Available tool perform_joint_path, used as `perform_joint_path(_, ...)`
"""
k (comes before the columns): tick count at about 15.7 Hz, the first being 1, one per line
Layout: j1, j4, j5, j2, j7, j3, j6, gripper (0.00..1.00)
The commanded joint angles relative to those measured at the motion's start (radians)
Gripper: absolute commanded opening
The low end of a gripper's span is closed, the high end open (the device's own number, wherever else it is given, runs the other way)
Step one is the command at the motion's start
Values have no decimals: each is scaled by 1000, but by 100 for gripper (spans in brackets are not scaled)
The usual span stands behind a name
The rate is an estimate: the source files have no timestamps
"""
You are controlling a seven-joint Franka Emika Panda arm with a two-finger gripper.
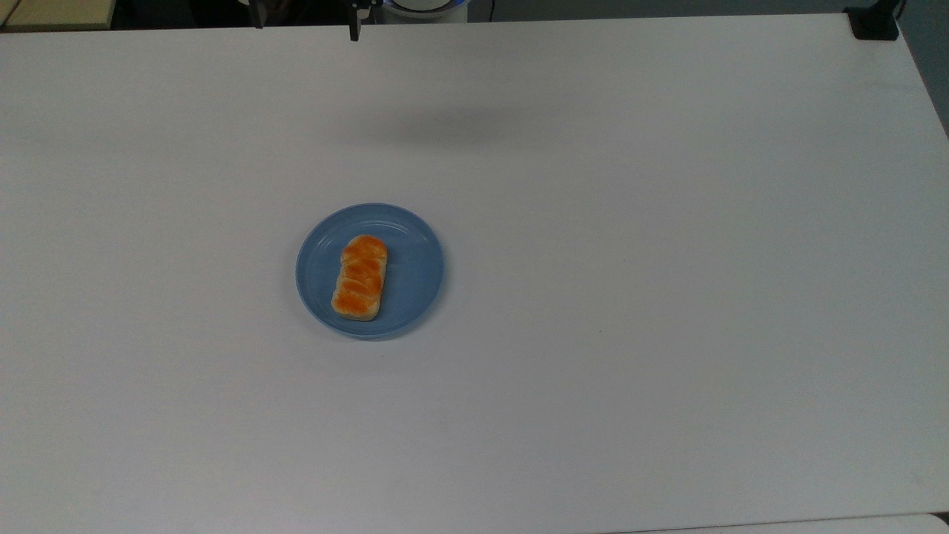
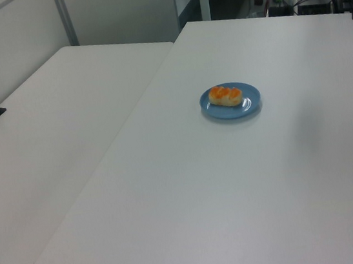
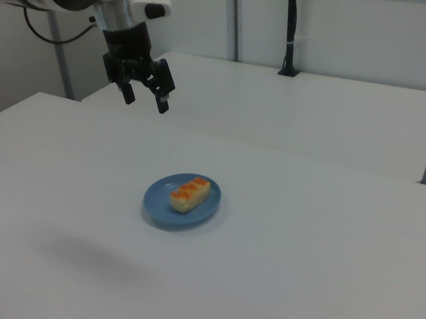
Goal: Put the bread on a plate
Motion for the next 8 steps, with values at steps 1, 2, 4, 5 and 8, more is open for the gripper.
perform_joint_path(1, -3, 31, 23, -6, -102, -4, -85, 100)
perform_joint_path(2, -3, 33, 22, -6, -114, -4, -89, 100)
perform_joint_path(4, -6, 34, 22, -6, -114, -6, -85, 100)
perform_joint_path(5, -14, 34, 22, -6, -113, -6, -83, 100)
perform_joint_path(8, -37, 36, 41, -10, -116, -6, -80, 100)
